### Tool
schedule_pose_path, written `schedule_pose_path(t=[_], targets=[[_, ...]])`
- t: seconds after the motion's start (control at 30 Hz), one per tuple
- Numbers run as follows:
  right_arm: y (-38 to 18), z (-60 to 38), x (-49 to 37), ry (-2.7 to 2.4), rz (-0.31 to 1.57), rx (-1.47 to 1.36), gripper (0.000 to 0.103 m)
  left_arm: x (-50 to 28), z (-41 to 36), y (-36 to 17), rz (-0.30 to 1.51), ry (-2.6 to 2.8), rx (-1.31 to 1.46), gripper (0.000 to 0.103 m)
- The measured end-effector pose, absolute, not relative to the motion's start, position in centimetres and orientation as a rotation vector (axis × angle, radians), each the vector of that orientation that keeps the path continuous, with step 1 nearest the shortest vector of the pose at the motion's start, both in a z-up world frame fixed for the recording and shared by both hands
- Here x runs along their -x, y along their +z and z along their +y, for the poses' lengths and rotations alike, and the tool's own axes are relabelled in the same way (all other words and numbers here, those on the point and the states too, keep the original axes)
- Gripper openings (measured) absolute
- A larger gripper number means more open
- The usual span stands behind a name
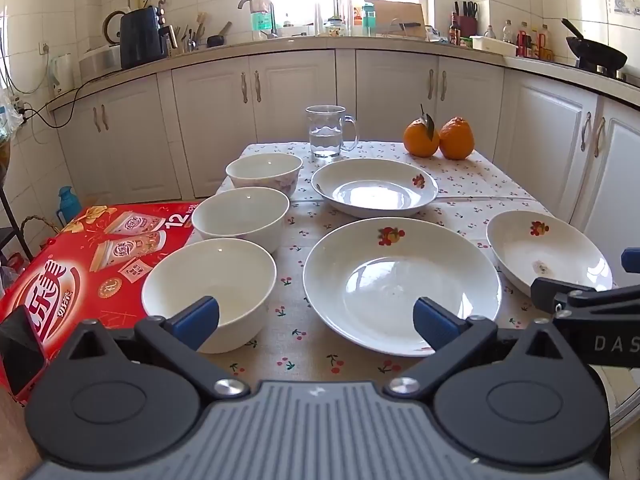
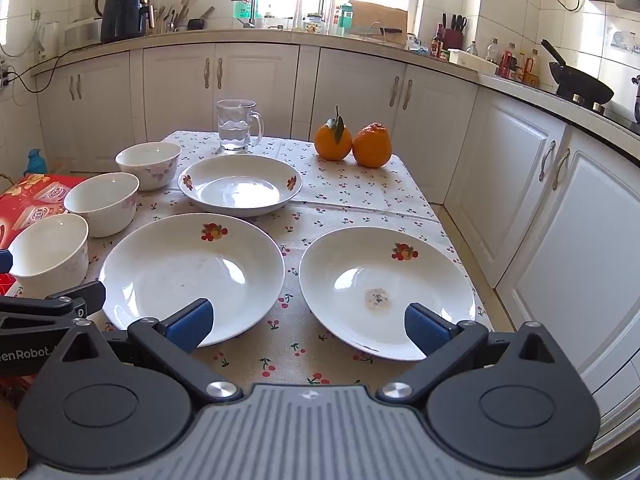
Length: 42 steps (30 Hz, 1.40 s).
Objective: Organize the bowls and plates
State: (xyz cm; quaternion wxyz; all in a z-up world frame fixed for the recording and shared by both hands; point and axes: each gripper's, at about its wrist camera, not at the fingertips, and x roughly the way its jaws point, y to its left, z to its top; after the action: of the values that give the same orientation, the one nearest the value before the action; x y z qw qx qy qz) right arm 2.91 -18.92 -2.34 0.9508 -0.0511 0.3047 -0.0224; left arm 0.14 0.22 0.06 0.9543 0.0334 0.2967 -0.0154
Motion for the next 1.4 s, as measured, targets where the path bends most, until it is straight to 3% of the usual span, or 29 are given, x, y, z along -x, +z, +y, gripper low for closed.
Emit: schedule_pose_path(t=[1.4], targets=[[-2.06,-18.94,-2.81,-0.04,0.617,0.11,0.103,-0.04,0.18,0.09,0.606,-0.029,-0.059,0.102]])
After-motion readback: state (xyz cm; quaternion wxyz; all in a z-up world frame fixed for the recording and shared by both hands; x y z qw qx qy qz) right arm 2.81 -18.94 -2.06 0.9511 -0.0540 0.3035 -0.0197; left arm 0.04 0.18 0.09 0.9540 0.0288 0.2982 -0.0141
